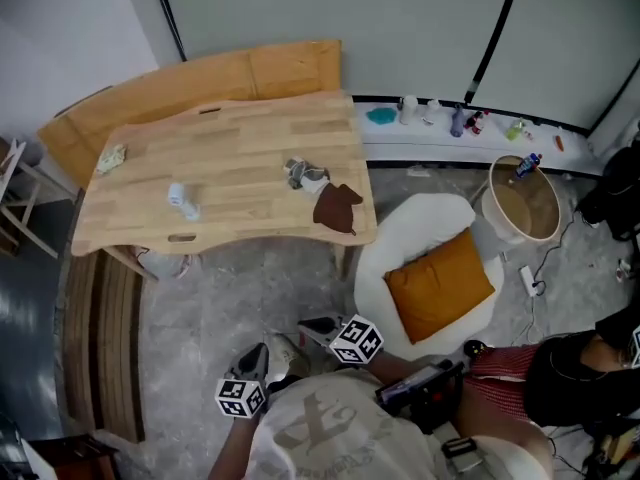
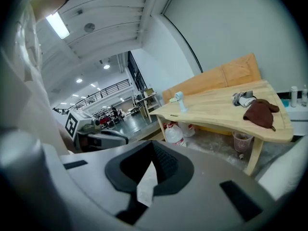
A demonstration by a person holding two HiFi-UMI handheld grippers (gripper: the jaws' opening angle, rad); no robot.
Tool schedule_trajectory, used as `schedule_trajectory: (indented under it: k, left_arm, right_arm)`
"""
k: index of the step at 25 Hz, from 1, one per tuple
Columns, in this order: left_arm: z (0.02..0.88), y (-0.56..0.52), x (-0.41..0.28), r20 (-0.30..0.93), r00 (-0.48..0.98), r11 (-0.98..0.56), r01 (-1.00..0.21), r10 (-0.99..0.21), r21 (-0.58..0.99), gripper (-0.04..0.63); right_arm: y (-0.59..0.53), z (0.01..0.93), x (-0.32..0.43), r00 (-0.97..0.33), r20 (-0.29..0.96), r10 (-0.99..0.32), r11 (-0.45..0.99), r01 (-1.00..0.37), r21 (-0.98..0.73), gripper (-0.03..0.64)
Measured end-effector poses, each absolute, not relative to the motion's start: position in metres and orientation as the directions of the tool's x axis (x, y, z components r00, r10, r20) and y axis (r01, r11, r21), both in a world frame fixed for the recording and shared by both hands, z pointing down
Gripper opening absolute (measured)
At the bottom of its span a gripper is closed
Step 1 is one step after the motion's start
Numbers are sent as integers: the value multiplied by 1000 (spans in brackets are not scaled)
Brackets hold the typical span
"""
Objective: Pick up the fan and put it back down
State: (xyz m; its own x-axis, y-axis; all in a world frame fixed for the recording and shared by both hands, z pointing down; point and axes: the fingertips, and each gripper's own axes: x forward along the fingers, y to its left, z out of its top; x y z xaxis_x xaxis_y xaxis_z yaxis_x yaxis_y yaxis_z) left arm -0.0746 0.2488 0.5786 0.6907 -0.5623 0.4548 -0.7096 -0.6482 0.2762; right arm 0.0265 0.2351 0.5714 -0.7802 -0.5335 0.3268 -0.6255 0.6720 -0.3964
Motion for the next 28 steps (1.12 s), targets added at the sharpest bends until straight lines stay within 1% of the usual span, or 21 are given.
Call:
schedule_trajectory:
  k: [4, 11, 23, 26, 28]
  left_arm:
    - [574, 213, -69, 426, 722, -675, -679, -545, 287, 11]
    - [573, 145, -83, 405, 737, -677, -668, -541, 311, 11]
    - [567, 58, -114, 410, 779, -738, -605, -474, 297, 11]
    - [568, 44, -126, 409, 783, -747, -599, -469, 290, 11]
    - [571, 35, -135, 411, 780, -745, -602, -472, 289, 11]
  right_arm:
    - [208, 568, 37, -748, 349, -564, 637, -663, -393, 14]
    - [146, 560, 31, -717, 375, -588, 617, -697, -366, 14]
    - [64, 561, 6, -639, 383, -667, 529, -769, -359, 14]
    - [47, 561, 2, -608, 404, -683, 505, -793, -341, 14]
    - [37, 561, -5, -604, 395, -692, 499, -796, -342, 14]
